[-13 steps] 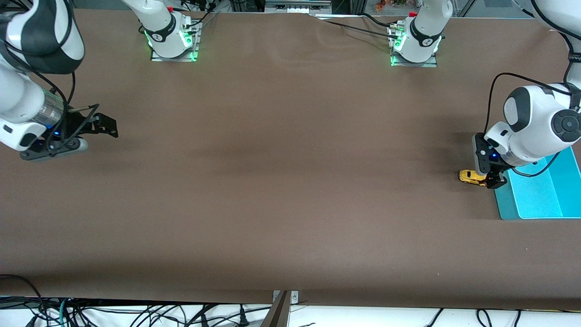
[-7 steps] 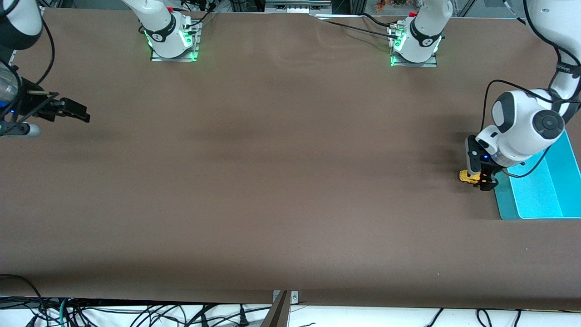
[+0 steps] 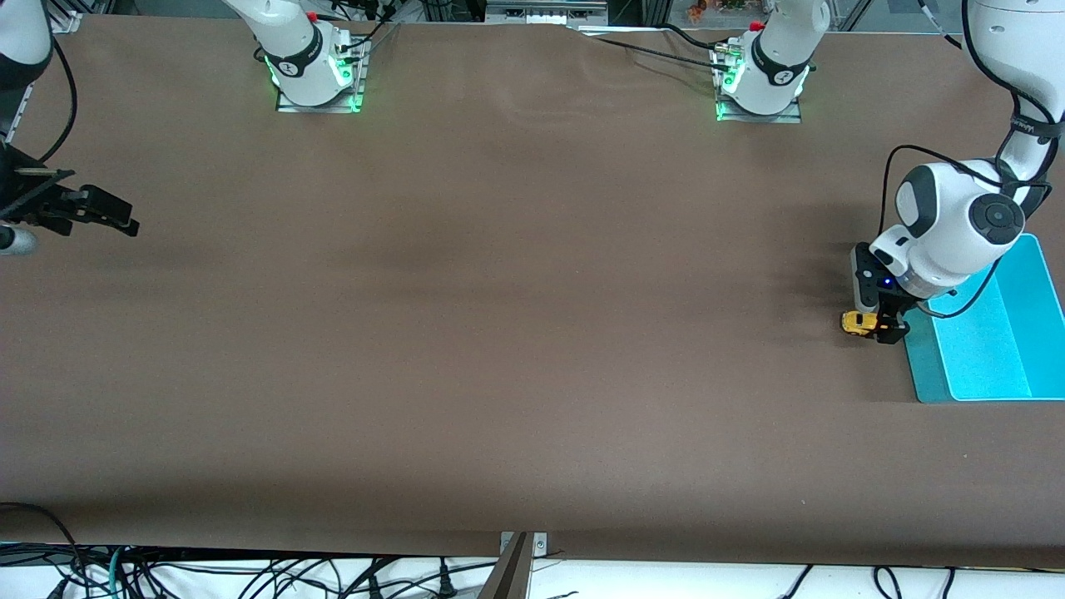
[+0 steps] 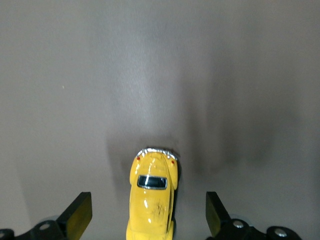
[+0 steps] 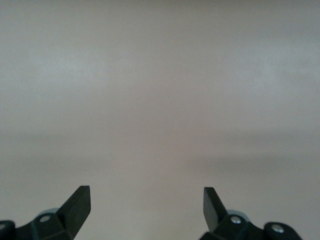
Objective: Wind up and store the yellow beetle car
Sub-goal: 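Lift the car with the left gripper and carry it over the bin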
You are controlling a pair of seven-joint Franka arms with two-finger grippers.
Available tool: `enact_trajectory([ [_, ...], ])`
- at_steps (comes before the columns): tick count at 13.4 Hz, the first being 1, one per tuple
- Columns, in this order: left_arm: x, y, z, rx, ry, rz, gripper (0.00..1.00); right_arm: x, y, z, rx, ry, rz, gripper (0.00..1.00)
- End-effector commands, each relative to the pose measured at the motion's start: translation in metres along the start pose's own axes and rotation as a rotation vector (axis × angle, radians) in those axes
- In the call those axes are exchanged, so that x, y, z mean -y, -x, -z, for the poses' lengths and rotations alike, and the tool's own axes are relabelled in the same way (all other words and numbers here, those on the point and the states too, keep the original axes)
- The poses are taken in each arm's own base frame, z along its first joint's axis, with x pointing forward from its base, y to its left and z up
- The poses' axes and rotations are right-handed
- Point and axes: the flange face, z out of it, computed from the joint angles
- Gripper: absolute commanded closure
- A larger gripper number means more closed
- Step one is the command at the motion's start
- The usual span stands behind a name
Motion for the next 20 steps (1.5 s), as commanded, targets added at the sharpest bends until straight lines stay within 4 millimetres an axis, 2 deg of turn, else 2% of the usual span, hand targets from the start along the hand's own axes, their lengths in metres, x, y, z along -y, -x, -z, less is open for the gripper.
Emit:
enact_trajectory([
  [1, -0.005, 0.004, -0.014, 0.004, -0.023, -0.025, 0.00, 0.000, -0.009, 0.011, -0.010, -0.003, 0.012, 0.00],
  [3, -0.010, 0.013, -0.025, 0.008, -0.035, -0.013, 0.00, 0.001, -0.005, 0.015, -0.006, -0.017, 0.003, 0.00],
  [6, -0.010, 0.013, -0.027, 0.007, -0.036, -0.012, 0.00, 0.010, -0.001, 0.020, 0.018, -0.023, -0.106, 0.00],
  [8, -0.010, 0.013, -0.028, 0.007, -0.034, -0.013, 0.01, 0.020, 0.001, 0.020, 0.029, -0.021, -0.101, 0.00],
  [9, -0.010, 0.013, -0.027, 0.008, -0.035, -0.019, 0.10, 0.020, 0.000, 0.020, 0.029, -0.019, -0.095, 0.00],
  [12, -0.009, 0.014, -0.025, 0.009, -0.038, -0.025, 0.49, 0.021, 0.000, 0.019, 0.031, -0.022, -0.098, 0.00],
  [13, -0.009, 0.014, -0.025, 0.009, -0.038, -0.025, 0.58, 0.017, -0.002, 0.017, 0.033, -0.021, -0.104, 0.00],
  [14, -0.009, 0.014, -0.025, 0.009, -0.038, -0.025, 0.62, 0.013, -0.005, 0.014, 0.032, -0.022, -0.114, 0.00],
  [15, -0.008, 0.014, -0.024, 0.010, -0.040, -0.027, 0.63, 0.013, -0.008, 0.007, 0.042, -0.021, -0.116, 0.00],
  [17, -0.005, 0.014, -0.016, 0.015, -0.044, -0.031, 0.62, 0.016, -0.009, 0.006, 0.041, -0.021, -0.111, 0.00],
  [20, 0.007, 0.011, 0.014, 0.013, -0.006, -0.028, 0.61, 0.018, -0.010, 0.006, 0.040, -0.020, -0.119, 0.00],
])
